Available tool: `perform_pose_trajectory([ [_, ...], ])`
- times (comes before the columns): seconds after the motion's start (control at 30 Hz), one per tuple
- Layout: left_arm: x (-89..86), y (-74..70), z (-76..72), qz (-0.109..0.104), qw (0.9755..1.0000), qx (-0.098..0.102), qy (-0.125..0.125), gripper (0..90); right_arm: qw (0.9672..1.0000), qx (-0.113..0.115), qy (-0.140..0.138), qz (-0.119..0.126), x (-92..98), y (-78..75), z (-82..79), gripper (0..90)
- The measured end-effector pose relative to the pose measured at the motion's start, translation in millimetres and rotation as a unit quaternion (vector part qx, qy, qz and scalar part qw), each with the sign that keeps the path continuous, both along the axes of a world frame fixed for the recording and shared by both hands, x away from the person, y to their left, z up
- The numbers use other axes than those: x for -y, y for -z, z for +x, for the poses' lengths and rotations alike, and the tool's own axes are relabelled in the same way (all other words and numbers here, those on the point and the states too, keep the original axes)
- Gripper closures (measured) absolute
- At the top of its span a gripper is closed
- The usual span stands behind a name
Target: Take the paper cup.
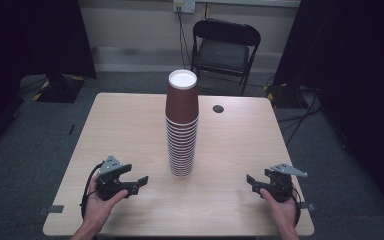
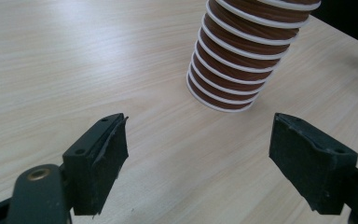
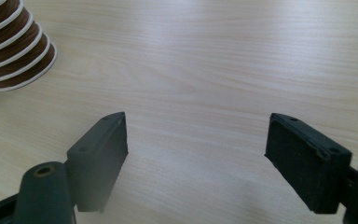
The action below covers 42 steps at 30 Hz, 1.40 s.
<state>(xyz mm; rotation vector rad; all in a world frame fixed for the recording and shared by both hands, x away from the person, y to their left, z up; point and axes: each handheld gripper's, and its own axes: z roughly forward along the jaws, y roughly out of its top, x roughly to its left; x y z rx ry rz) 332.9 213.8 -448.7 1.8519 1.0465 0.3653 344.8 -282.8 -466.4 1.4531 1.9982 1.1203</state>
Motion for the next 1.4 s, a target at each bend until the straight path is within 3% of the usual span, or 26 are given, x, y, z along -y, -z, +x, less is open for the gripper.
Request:
perform_pose_trajectory([
  [0.23,0.1,-0.9,-0.1,-0.017,0.9998,0.0,0.012,21.1,0.9999,0.002,-0.015,0.003,-2.7,-1.1,1.4,20.2],
  [0.47,3.6,-13.6,-3.8,-0.03,0.9991,0.02,0.019,20.0,0.9996,0.005,-0.029,0.002,-4.7,-2.3,-0.2,20.2],
  [0.63,8.8,-20.0,-6.5,-0.038,0.9985,0.02,0.034,19.9,0.9992,0.002,-0.038,0.009,-7.6,-3.1,-5.5,20.4],
  [1.03,21.0,-53.3,-5.3,-0.059,0.9937,0.059,0.074,15.7,0.999,0.001,-0.043,0.013,-8.4,-3.6,-5.1,20.2],
  [1.4,37.1,-74.3,1.9,-0.065,0.991,0.073,0.092,16.1,0.9987,0.007,-0.048,0.014,-10.2,-6.0,-6.6,20.2],
])
